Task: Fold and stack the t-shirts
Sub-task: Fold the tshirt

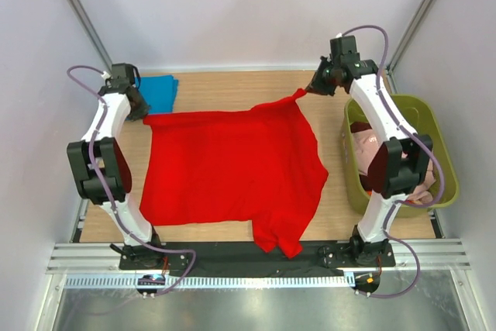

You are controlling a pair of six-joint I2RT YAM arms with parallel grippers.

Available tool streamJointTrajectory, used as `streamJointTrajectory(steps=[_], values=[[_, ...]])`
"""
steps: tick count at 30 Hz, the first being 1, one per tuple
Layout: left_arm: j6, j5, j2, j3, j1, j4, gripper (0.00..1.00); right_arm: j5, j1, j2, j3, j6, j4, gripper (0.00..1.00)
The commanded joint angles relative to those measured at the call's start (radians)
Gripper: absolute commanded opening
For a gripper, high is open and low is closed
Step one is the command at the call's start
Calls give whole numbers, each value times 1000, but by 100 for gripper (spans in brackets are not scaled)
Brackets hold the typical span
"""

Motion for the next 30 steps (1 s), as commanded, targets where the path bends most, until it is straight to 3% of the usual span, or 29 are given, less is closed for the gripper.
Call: streamJointTrajectory(steps=[1, 8, 23, 30], values=[[-33, -33, -90, -60, 1, -104, 0, 16, 6, -110, -75, 32, -85, 1], [-35, -50, -139, -186, -3, -158, 0, 26, 5, -224, -225, 2, -130, 1], [-49, -82, -64, -218, -1, -201, 0, -28, 5, -323, -524, 31, -91, 1], [-49, -109, -32, -223, -1, -198, 0, -46, 10, -317, -583, 41, -73, 1]])
